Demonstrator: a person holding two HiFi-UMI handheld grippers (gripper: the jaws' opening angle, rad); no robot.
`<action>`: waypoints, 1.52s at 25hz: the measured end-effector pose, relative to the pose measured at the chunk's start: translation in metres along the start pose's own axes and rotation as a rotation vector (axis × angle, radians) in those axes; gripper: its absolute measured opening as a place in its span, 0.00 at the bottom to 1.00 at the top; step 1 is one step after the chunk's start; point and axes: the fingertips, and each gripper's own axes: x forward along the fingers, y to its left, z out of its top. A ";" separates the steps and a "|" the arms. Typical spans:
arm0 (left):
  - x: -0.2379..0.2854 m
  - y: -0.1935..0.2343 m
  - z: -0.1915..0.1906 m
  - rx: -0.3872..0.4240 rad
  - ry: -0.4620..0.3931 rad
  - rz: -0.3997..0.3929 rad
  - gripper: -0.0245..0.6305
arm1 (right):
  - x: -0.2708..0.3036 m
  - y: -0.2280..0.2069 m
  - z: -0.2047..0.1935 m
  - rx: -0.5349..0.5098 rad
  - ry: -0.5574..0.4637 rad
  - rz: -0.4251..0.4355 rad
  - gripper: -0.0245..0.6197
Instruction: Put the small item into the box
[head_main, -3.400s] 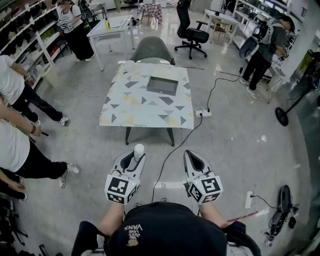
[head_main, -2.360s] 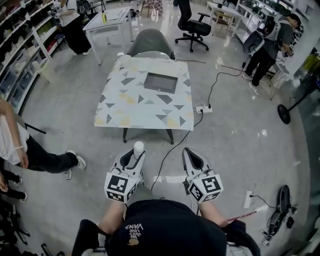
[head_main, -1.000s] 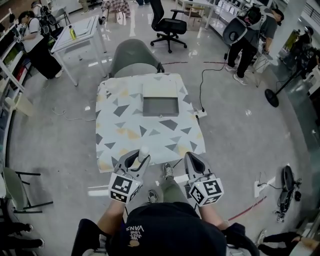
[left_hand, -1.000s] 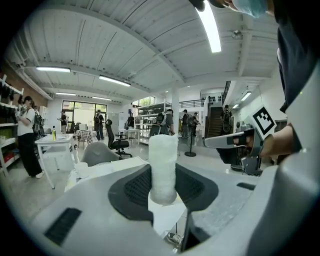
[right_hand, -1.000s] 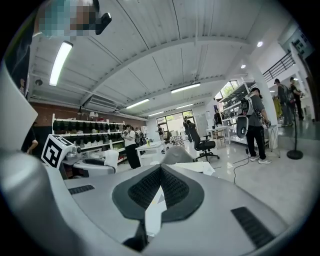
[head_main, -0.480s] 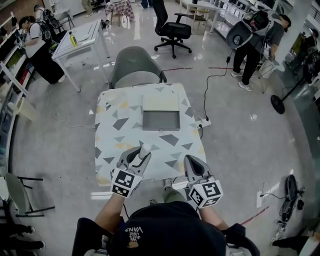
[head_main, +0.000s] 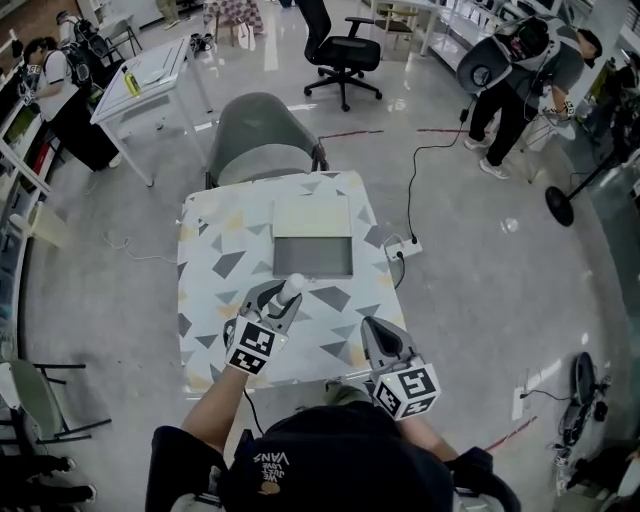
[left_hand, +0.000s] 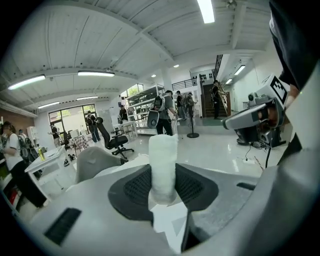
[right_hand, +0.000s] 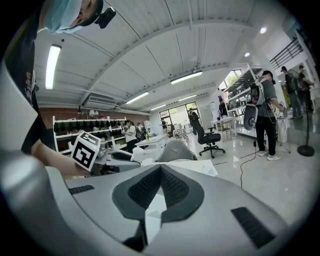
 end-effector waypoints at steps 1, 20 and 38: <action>0.011 0.001 -0.004 0.018 0.017 -0.010 0.24 | 0.003 -0.004 -0.001 0.002 0.005 0.002 0.04; 0.171 0.037 -0.096 0.247 0.451 -0.127 0.24 | 0.050 -0.078 -0.016 0.066 0.070 -0.027 0.04; 0.236 0.043 -0.153 0.415 0.764 -0.269 0.24 | 0.056 -0.117 -0.035 0.112 0.111 -0.108 0.04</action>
